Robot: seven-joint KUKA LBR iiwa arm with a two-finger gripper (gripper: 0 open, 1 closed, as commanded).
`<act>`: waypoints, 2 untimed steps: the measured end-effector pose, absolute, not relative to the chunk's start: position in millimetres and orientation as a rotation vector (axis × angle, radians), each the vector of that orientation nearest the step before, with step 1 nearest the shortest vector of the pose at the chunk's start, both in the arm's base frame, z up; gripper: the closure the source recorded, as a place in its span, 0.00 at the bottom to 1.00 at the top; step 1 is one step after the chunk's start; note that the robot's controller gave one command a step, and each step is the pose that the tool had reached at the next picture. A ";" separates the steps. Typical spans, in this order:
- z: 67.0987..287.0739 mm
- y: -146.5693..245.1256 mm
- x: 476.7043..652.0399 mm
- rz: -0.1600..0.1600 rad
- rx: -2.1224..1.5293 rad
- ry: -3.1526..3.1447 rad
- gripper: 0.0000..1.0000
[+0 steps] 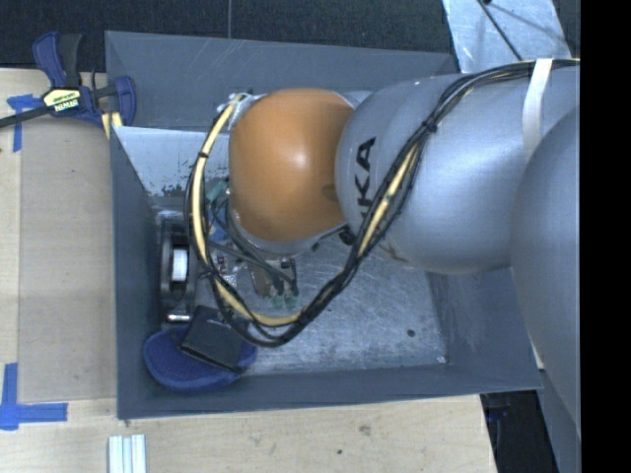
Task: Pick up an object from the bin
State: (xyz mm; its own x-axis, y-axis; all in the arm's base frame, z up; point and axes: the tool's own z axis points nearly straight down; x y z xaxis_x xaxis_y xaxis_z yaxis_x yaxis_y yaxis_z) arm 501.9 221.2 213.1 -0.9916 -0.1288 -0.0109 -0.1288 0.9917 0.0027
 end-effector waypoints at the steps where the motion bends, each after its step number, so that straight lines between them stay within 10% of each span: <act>1: 154.7 208.3 503.9 -0.002 0.014 3.143 1.00; 2: 156.8 208.8 504.7 0.001 0.011 3.139 0.00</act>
Offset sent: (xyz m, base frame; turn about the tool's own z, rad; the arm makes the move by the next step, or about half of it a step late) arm 0.0024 -0.0127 -0.0564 0.1393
